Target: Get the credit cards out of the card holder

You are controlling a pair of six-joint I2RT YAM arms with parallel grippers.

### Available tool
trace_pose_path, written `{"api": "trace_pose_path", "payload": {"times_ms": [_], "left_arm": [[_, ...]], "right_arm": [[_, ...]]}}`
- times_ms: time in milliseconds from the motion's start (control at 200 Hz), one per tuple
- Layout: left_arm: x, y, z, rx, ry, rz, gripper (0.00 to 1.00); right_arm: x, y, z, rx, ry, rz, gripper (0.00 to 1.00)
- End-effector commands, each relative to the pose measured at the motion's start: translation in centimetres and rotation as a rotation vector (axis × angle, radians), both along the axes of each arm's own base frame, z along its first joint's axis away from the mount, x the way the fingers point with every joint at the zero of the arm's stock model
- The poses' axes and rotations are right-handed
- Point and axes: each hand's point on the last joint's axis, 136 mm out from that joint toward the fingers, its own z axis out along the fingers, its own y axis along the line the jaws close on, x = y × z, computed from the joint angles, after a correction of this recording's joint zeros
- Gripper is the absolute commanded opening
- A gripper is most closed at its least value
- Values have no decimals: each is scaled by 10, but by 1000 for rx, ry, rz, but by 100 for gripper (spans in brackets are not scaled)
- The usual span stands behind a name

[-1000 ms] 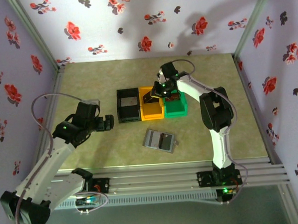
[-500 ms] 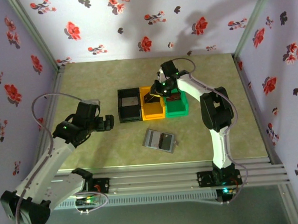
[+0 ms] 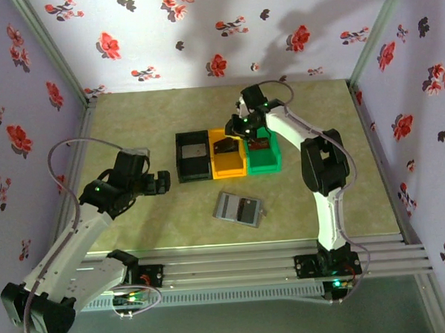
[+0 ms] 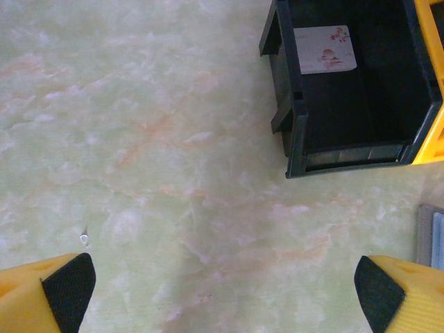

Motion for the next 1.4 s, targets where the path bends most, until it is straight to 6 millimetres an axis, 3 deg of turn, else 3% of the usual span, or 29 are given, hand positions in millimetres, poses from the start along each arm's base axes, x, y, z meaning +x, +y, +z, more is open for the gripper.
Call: {"api": "trace_pose_path", "payload": {"times_ms": [0, 190, 375, 550, 695, 940, 1090, 1245, 1400], "left_arm": [[2, 5, -1, 28, -6, 7, 100], [2, 6, -1, 30, -5, 10, 100], [2, 6, -1, 31, -6, 10, 100], [1, 4, -1, 24, -3, -5, 100], [-1, -6, -5, -4, 21, -47, 100], [-10, -29, -21, -28, 123, -137, 100], [-19, -44, -14, -54, 133, -160, 100], [-28, -77, -9, -148, 146, -172, 100], [-35, -122, -17, -231, 194, -186, 100]], "right_arm": [[6, -8, 29, -5, -52, -8, 28], [11, -10, 55, 16, -86, -1, 29], [0, -19, 81, 10, -122, -26, 31], [-37, -33, 113, 7, -248, -39, 41], [-84, -44, 122, 26, -314, -42, 45], [-160, -60, 101, 34, -324, -29, 47], [-200, -71, 76, 82, -288, -64, 47], [-229, -79, 47, 117, -233, -102, 48], [-248, -85, 26, 161, -193, -166, 47]]}}
